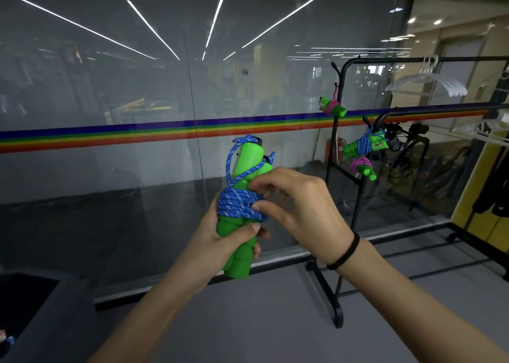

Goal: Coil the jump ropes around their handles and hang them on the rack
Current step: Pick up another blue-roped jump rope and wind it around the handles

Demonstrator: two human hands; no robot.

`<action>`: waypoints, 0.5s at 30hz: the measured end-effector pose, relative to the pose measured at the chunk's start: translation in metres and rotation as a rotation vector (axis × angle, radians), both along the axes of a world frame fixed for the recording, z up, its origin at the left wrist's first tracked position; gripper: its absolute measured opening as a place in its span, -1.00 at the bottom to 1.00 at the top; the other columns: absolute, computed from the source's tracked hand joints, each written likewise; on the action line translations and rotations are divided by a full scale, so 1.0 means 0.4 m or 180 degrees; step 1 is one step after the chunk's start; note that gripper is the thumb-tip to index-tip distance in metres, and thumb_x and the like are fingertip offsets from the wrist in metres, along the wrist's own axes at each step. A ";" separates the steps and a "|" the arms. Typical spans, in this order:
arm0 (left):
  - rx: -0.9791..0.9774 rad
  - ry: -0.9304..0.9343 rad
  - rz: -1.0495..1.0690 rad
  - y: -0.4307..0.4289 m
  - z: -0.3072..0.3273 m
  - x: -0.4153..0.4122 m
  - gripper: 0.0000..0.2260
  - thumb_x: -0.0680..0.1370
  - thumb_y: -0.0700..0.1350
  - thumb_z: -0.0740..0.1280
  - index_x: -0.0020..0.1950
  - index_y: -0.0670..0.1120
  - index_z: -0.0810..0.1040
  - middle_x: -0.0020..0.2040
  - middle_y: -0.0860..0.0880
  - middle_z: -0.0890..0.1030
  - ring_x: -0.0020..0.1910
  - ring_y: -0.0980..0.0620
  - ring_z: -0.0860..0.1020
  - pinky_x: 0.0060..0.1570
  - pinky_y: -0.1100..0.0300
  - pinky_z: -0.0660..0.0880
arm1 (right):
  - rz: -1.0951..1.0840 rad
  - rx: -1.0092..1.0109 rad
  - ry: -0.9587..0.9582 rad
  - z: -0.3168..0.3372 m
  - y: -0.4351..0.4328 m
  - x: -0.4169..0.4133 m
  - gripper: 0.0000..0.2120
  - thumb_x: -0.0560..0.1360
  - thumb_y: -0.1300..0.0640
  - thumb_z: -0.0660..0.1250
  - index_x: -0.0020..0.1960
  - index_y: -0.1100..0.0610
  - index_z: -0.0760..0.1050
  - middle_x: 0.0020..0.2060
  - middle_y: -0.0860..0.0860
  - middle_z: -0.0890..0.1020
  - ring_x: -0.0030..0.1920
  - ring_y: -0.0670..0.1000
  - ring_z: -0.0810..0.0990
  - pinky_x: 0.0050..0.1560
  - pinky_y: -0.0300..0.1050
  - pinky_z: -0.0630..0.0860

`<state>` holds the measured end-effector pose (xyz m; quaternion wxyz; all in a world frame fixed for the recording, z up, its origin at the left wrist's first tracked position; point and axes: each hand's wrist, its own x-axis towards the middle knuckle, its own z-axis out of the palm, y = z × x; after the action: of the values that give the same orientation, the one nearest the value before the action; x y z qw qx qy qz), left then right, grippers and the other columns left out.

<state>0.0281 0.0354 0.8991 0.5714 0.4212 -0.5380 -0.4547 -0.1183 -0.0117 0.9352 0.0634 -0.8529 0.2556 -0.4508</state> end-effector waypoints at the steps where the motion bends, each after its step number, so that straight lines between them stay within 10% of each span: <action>1: -0.0006 -0.0070 0.0010 0.001 0.001 0.001 -0.67 0.47 -0.34 0.32 0.15 -0.03 0.42 -0.25 -0.16 0.67 -0.40 -0.03 0.58 -0.34 0.12 0.56 | -0.0033 0.0015 0.0040 0.005 0.001 0.000 -0.80 0.33 0.18 0.48 -0.06 0.17 0.60 -0.20 0.00 0.65 -0.18 -0.11 0.54 -0.09 -0.36 0.47; 15: 0.0032 -0.0733 0.0405 -0.009 -0.028 0.022 -0.70 0.45 -0.33 0.36 0.09 -0.06 0.42 -0.19 -0.24 0.66 -0.37 -0.08 0.59 -0.27 0.04 0.57 | -0.0075 0.0340 0.0531 -0.032 -0.023 0.014 -0.89 0.34 0.22 0.40 -0.21 0.15 0.47 -0.26 -0.01 0.56 -0.27 -0.08 0.50 -0.17 -0.20 0.48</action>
<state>0.0371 0.0320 0.8879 0.5314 0.5067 -0.5699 -0.3688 -0.1128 -0.0208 0.9225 0.0819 -0.8798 0.2937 -0.3646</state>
